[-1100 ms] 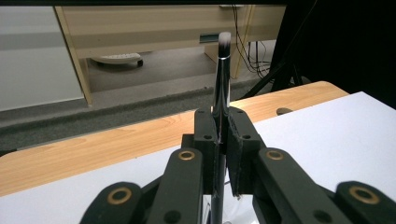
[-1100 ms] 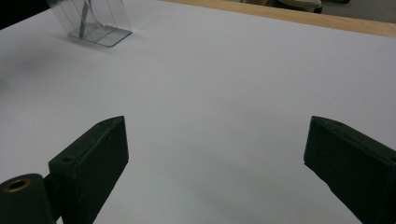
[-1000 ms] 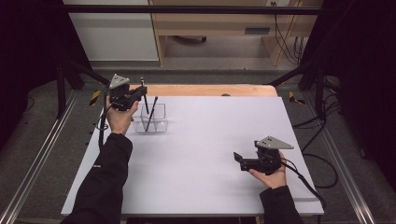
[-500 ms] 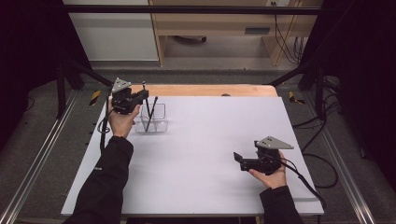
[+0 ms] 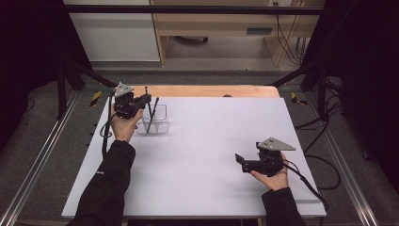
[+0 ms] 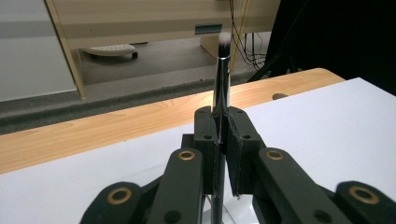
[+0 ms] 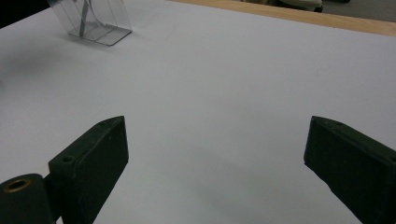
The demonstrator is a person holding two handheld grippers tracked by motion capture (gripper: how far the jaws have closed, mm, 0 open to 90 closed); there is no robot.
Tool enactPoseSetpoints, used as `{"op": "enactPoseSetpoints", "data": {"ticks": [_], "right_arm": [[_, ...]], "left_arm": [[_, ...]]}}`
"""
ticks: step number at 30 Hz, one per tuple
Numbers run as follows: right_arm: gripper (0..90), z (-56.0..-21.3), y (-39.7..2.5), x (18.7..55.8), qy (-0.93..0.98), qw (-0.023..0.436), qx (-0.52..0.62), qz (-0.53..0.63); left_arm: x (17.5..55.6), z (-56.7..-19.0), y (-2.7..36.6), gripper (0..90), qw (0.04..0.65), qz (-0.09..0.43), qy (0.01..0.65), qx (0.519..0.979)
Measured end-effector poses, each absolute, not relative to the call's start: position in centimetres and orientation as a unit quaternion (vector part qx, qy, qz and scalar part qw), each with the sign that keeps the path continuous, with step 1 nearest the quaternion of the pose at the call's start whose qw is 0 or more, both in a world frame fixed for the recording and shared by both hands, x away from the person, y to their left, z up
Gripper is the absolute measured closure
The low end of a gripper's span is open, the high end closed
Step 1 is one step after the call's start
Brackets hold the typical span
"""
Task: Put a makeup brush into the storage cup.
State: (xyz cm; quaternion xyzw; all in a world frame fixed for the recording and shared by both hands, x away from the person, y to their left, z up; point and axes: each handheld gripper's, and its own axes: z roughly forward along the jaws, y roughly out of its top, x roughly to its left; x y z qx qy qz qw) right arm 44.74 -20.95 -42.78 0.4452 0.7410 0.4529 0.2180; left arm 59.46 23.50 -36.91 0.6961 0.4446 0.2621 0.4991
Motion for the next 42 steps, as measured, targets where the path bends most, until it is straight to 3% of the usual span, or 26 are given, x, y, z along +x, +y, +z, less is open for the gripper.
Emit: {"op": "enactPoseSetpoints", "data": {"ticks": [42], "right_arm": [[6.9,-42.7,-21.0,44.7,0.739,0.218,0.446,0.455]], "left_arm": [[58.9,-40.5,23.4,82.9,0.473,0.247,0.449,0.717]]}}
